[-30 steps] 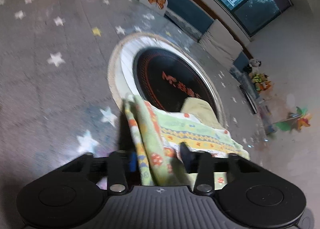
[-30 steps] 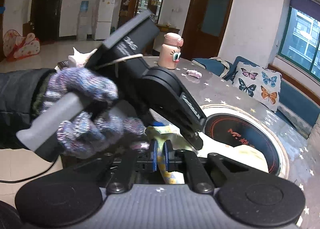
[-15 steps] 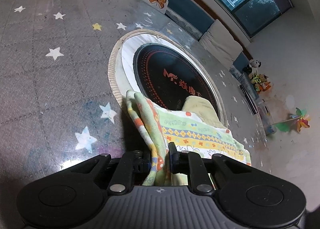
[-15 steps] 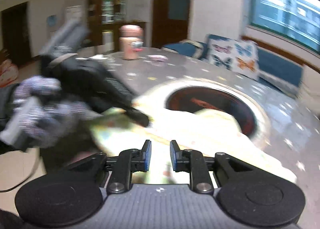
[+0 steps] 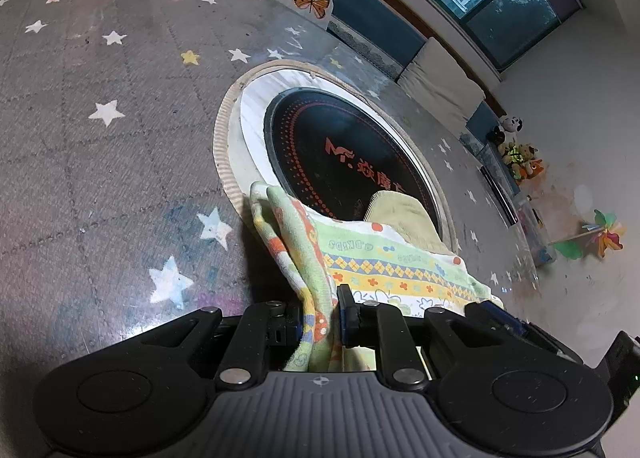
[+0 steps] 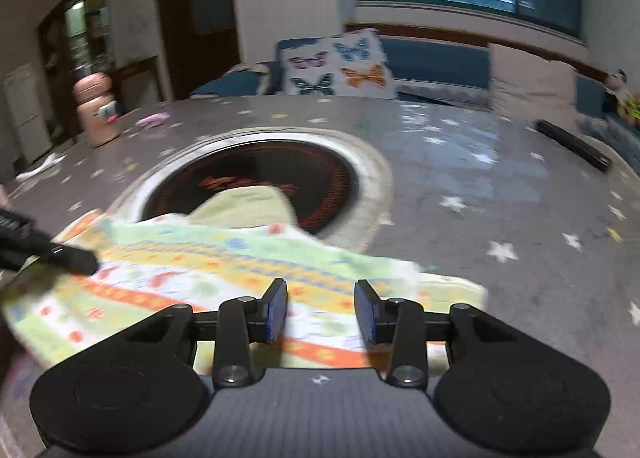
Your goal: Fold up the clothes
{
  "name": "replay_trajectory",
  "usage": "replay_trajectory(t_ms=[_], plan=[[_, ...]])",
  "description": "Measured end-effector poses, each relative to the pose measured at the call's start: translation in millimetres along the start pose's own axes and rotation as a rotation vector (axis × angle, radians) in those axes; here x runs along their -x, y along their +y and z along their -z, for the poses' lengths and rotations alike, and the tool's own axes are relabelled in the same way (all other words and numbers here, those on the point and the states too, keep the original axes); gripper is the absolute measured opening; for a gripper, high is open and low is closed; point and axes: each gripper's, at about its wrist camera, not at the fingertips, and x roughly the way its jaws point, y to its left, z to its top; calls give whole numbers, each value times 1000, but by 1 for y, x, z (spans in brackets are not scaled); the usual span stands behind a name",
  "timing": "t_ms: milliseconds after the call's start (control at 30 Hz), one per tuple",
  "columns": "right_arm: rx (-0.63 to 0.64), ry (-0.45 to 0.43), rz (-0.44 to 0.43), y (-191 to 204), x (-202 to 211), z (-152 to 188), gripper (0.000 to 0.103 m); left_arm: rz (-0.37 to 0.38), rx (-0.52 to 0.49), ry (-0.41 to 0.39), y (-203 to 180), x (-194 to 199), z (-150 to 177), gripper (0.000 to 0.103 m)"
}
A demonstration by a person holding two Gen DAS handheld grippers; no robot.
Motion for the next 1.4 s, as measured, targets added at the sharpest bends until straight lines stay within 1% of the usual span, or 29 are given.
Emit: replay_trajectory(t_ms=[133, 167, 233, 267, 333, 367, 400, 433, 567, 633, 667, 700, 733, 767, 800, 867, 967, 1033, 1167, 1300, 1400], plan=[[-16, -11, 78, -16, 1, 0, 38, -2, -6, -1, 0, 0, 0, 17], [-24, -12, 92, -19, 2, 0, 40, -2, -8, -1, -1, 0, 0, 17], [-49, -16, 106, -26, 5, 2, 46, -5, -11, -2, -1, 0, 1, 17], [-58, -19, 113, -29, 6, 3, 51, -6, -12, -2, -1, 0, 1, 17], [-76, -22, 131, -34, 10, 6, 53, -9, -19, -4, -3, 0, 1, 17], [-86, -20, 140, -37, 11, 8, 56, -11, -22, -5, -3, 0, 1, 17], [-97, -17, 149, -40, 12, 10, 62, -13, -26, -6, -4, 0, 1, 17], [-109, -14, 153, -42, 12, 11, 63, -16, -30, -8, -4, 0, 2, 17], [-153, -9, 138, -44, 11, 15, 65, -20, -40, -13, -6, 0, 2, 17], [-164, -14, 118, -41, 10, 16, 62, -22, -44, -15, -6, -1, 2, 17], [-163, -16, 110, -38, 10, 16, 57, -23, -46, -16, -7, -1, 2, 17], [-155, -17, 107, -35, 9, 16, 46, -25, -53, -19, -7, -1, 3, 17], [-146, -19, 103, -32, 8, 16, 41, -28, -60, -21, -8, -1, 3, 17], [-139, -21, 100, -28, 8, 16, 29, -32, -67, -22, -9, -1, 3, 16], [-138, -24, 94, -25, 8, 16, 19, -37, -74, -23, -10, -1, 4, 16], [-150, -32, 89, -25, 10, 16, 12, -43, -87, -26, -13, 0, 3, 15], [-177, -55, 80, -27, 18, 16, 10, -46, -108, -31, -21, 4, 1, 11], [-184, -79, 77, -28, 28, 15, 9, -32, -134, -45, -30, 9, -1, 11], [-183, -128, 75, -30, 50, 12, 9, -10, -201, -54, -56, 11, -6, 11], [-177, -163, 100, -40, 70, 7, 9, 16, -271, -50, -90, 4, -7, 11], [-186, -185, 139, -55, 83, 4, 9, 33, -311, -49, -114, -5, -9, 11]])
